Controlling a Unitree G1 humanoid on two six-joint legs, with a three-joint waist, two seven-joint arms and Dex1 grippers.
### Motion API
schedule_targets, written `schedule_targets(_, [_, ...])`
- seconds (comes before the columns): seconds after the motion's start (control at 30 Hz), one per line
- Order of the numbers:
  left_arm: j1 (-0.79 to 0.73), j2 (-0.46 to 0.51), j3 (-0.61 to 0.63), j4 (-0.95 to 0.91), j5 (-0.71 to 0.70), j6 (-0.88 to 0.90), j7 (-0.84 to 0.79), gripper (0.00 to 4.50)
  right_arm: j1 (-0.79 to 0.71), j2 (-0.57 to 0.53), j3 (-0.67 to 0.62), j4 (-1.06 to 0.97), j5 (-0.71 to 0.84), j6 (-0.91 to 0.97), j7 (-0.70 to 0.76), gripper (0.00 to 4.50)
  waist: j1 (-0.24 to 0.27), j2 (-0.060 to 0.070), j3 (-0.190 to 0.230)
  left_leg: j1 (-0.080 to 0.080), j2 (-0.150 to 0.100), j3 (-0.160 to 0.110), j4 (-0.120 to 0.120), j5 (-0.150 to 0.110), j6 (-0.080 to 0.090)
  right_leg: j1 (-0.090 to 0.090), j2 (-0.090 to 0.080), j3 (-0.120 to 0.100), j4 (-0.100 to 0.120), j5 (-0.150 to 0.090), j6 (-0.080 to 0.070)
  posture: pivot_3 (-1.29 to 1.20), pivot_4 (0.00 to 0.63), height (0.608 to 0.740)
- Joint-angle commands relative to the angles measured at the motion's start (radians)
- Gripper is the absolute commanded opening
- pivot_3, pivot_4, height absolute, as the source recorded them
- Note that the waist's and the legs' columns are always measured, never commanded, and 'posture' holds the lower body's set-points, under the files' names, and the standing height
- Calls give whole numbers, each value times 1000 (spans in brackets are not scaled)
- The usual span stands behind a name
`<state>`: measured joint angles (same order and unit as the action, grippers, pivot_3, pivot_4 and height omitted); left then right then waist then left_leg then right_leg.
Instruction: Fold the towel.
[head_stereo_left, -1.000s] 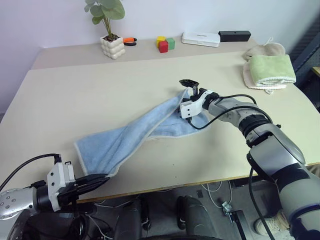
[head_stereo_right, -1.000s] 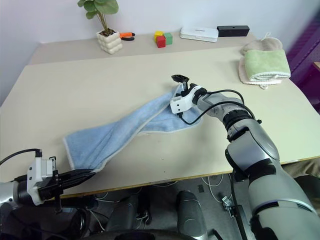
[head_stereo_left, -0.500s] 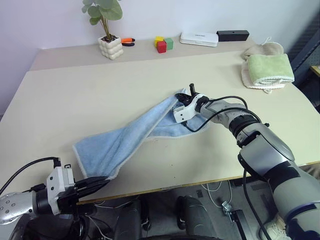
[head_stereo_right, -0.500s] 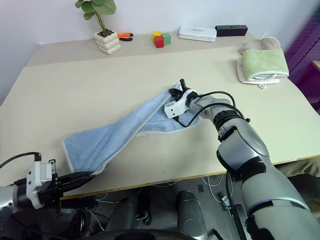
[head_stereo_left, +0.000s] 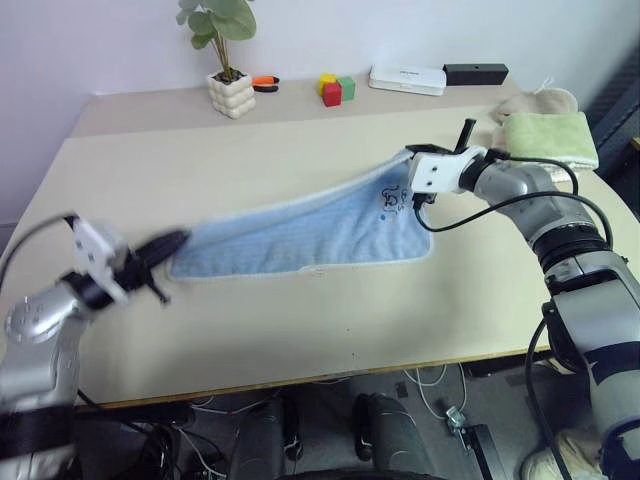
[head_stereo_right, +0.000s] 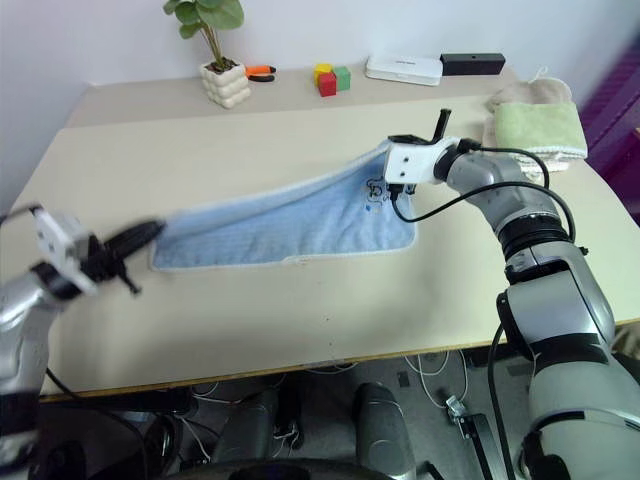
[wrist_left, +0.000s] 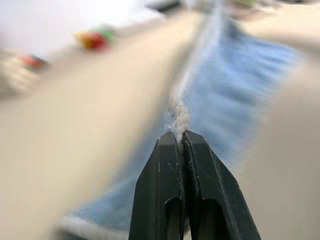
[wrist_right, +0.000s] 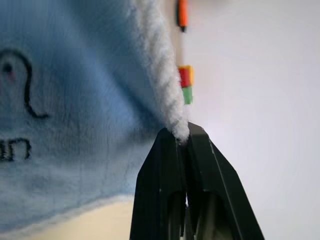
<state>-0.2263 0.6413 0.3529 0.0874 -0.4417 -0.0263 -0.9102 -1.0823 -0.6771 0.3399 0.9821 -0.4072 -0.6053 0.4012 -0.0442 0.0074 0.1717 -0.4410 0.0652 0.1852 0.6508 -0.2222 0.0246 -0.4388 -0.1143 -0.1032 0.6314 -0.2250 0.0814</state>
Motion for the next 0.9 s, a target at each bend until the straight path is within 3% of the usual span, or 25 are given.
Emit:
schedule_targets(0.03, [-275,-19,-72,268,139,-128,104,0,-38,19,-73,-49,74,73,38,83,0,0,0,0,0,0,0,0,0,0,0,0,0,0,0,0,150,740])
schedule_targets(0.23, [-850,-11,-171,887,320,-354,218,0,-257,82,1,143,-110,168,-239,83,-4,-2,2,-1,-1,1,1,0,0,-1,1,0,0,0,0,0,150,740])
schedule_targets(0.33, [-1003,30,-203,1036,392,-460,269,0,-339,76,23,175,-164,176,-347,83,-15,-2,2,-3,-1,3,-2,0,0,-4,0,0,0,0,1,0,150,740])
schedule_targets(0.43, [-1065,71,-216,1101,425,-534,263,0,-358,47,18,167,-176,163,-382,83,-25,-2,2,-2,-1,6,-6,0,0,-4,0,0,0,-2,3,0,150,740])
schedule_targets(0.5, [-1069,97,-201,1115,406,-573,205,0,-330,10,5,119,-163,131,-361,83,-26,-2,2,-2,0,7,-6,0,0,-4,0,0,0,-3,4,0,150,740])
schedule_targets(0.63, [-919,100,-173,1061,301,-650,-106,0,-85,-54,-30,-130,-49,121,-119,83,-24,-2,1,0,0,8,-4,0,1,0,-1,-1,0,-3,4,0,150,740])
schedule_targets(0.9, [-540,99,-164,863,172,-635,-447,0,433,-127,-96,-673,78,401,195,83,-22,-2,2,-2,0,7,2,0,1,-2,-2,-1,4,-3,4,0,150,740])
